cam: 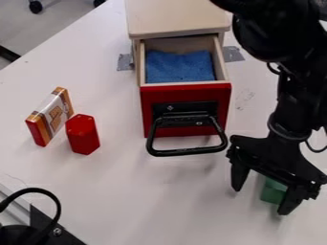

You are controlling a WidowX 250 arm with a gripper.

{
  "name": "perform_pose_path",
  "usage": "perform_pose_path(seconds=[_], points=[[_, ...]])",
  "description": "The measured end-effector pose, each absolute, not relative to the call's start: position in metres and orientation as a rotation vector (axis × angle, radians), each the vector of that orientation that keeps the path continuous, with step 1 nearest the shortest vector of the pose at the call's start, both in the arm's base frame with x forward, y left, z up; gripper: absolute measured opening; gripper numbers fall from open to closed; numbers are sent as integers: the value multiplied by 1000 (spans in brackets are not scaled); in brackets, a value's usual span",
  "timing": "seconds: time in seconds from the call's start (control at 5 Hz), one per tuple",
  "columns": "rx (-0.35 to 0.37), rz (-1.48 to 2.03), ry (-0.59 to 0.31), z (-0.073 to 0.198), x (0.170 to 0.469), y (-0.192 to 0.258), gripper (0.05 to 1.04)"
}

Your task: Put the green object to the drawer

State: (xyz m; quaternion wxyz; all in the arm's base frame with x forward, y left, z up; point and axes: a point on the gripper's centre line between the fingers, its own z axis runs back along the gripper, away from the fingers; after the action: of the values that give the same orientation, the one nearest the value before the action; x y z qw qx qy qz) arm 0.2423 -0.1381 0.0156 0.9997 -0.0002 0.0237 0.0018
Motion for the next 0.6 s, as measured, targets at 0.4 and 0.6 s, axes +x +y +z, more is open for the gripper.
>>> perform_pose_path(seconds=[0.4, 0.6], points=[[-44, 34, 68, 16, 228, -138, 1000], [-74, 59, 90, 14, 220, -140, 1001]])
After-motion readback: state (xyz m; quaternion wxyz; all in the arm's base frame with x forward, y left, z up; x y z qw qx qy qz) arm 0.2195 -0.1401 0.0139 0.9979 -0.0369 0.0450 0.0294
